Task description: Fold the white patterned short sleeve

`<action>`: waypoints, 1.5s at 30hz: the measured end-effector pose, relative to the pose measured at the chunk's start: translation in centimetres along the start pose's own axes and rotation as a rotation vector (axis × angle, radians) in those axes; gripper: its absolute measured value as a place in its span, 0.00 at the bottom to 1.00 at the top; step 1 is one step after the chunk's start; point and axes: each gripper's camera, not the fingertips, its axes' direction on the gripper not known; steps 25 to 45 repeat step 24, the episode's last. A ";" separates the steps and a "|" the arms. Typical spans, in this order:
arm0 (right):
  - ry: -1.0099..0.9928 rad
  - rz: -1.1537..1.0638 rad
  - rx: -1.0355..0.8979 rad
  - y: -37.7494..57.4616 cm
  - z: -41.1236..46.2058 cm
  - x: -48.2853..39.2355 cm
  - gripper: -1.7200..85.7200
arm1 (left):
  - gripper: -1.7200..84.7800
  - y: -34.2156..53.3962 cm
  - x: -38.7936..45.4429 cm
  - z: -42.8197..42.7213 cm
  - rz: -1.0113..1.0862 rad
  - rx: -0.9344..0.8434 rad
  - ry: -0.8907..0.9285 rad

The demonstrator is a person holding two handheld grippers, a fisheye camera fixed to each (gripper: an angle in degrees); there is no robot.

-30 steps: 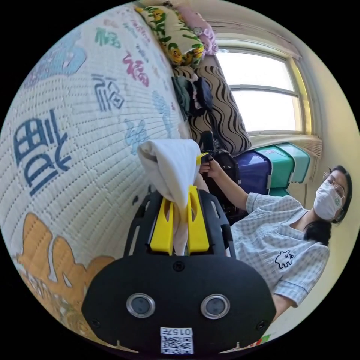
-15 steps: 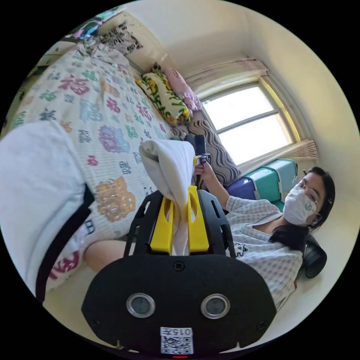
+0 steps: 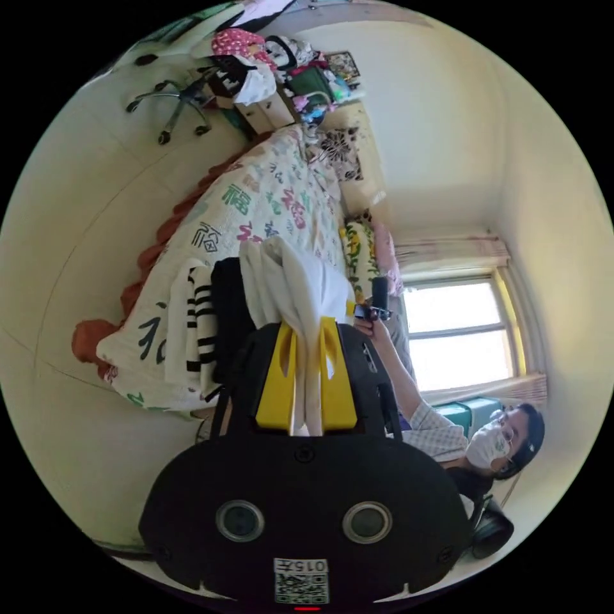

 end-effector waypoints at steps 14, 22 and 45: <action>0.352 -0.300 0.272 11.5 6.3 -8.2 0.04 | 0.06 21.3 17.6 -4.7 0.463 0.446 -0.441; 0.755 -0.600 0.334 14.2 21.1 -19.9 0.12 | 0.12 31.2 34.2 11.0 0.646 0.764 -1.093; 0.813 -0.612 0.273 12.8 24.6 -21.6 0.12 | 0.12 31.7 36.9 14.5 0.675 0.857 -1.194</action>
